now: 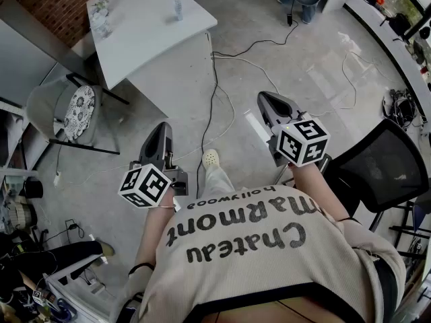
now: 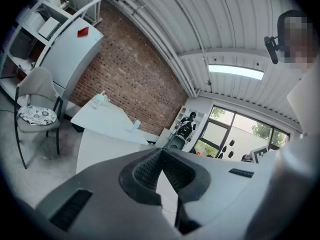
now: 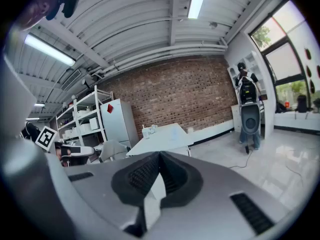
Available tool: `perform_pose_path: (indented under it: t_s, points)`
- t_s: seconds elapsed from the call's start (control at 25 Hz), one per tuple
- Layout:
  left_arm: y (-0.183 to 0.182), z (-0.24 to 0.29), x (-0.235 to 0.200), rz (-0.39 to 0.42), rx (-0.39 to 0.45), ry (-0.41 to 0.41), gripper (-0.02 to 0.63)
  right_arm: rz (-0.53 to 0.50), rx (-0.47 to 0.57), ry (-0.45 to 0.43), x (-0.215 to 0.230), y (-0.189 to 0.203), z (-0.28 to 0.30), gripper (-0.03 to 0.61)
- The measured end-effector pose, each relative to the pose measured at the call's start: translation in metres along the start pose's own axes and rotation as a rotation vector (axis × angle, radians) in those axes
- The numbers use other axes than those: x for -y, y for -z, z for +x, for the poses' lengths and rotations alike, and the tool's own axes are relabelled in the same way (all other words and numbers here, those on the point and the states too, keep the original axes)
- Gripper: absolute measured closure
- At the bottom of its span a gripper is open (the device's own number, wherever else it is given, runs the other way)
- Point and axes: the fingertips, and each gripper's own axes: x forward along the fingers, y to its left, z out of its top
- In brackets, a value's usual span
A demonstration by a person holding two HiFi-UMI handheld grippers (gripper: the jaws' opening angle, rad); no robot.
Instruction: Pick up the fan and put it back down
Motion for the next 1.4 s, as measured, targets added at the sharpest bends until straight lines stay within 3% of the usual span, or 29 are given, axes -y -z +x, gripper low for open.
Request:
perform_pose_path:
  t_s: [0.92,1.4]
  points:
    - [-0.14,0.16,-0.11,0.039,0.062,0.096,0.612,0.063,0.073,0.006,0.014,-0.092,0.214,0.575]
    - [-0.135,0.194,-0.163,-0.022,0.02,0.034,0.612,0.1,-0.008,0.025,0.028,-0.074,0.279,0.575]
